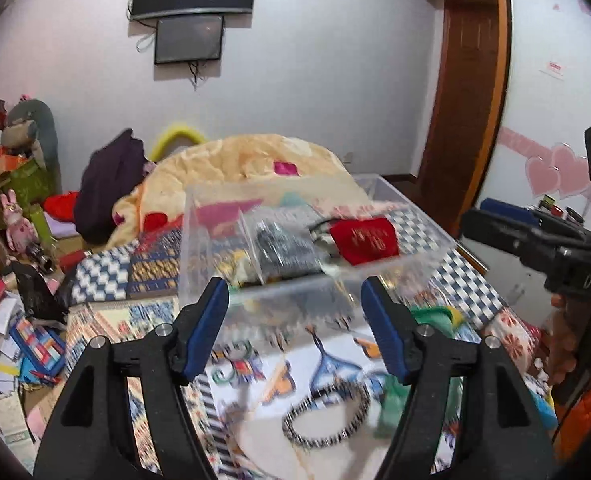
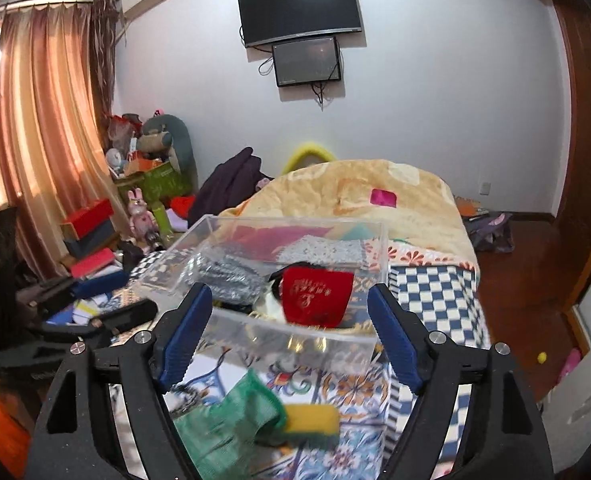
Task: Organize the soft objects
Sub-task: 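Carry both items into the clear box and open both tools, then grasp the green knit glove with the right tool while the left grasps the braided bracelet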
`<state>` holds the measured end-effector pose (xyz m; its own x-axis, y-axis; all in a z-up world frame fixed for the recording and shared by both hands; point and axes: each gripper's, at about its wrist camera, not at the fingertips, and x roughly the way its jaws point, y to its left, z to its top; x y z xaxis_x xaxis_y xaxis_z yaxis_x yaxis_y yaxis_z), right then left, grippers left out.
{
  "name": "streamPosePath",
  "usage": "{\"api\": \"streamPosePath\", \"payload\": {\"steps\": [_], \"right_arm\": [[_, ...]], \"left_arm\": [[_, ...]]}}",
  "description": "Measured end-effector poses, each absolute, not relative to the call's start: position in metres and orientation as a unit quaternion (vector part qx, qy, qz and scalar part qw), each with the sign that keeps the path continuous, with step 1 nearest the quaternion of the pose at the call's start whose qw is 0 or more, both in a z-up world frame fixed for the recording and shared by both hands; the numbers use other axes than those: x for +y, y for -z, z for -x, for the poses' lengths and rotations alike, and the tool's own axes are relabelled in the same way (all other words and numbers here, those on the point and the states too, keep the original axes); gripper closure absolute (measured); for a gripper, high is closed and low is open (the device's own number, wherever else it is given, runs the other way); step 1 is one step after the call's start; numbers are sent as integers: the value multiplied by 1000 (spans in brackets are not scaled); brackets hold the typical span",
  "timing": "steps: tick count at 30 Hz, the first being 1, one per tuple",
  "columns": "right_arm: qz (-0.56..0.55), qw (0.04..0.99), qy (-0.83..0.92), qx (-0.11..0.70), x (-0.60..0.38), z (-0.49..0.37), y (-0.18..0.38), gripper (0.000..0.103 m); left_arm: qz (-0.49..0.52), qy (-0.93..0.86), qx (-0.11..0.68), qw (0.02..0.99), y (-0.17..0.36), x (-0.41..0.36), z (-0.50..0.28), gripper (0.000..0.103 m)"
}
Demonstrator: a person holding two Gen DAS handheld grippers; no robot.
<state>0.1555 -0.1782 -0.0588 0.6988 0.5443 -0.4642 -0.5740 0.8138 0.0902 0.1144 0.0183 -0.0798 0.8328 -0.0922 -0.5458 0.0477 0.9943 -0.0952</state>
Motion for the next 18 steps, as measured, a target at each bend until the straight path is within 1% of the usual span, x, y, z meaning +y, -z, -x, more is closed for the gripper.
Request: {"api": "streamPosePath", "payload": {"steps": [9,11,13,18], "right_arm": [[41,905,-315,282,-174,-139,96,25],[34,900,-319,295,-173,-136,105,25],[30,895,-322,308,-173,-132,115,25],[23,886,-326,328,-172,-124,132,25]], "left_arm": [[39,44,327,943,119,12,-93,35],[41,42,336,940,127,11,-90,44],[44,44,342,938,133,11,-87,49],[42,38,344,937,141,10,-78,57]]}}
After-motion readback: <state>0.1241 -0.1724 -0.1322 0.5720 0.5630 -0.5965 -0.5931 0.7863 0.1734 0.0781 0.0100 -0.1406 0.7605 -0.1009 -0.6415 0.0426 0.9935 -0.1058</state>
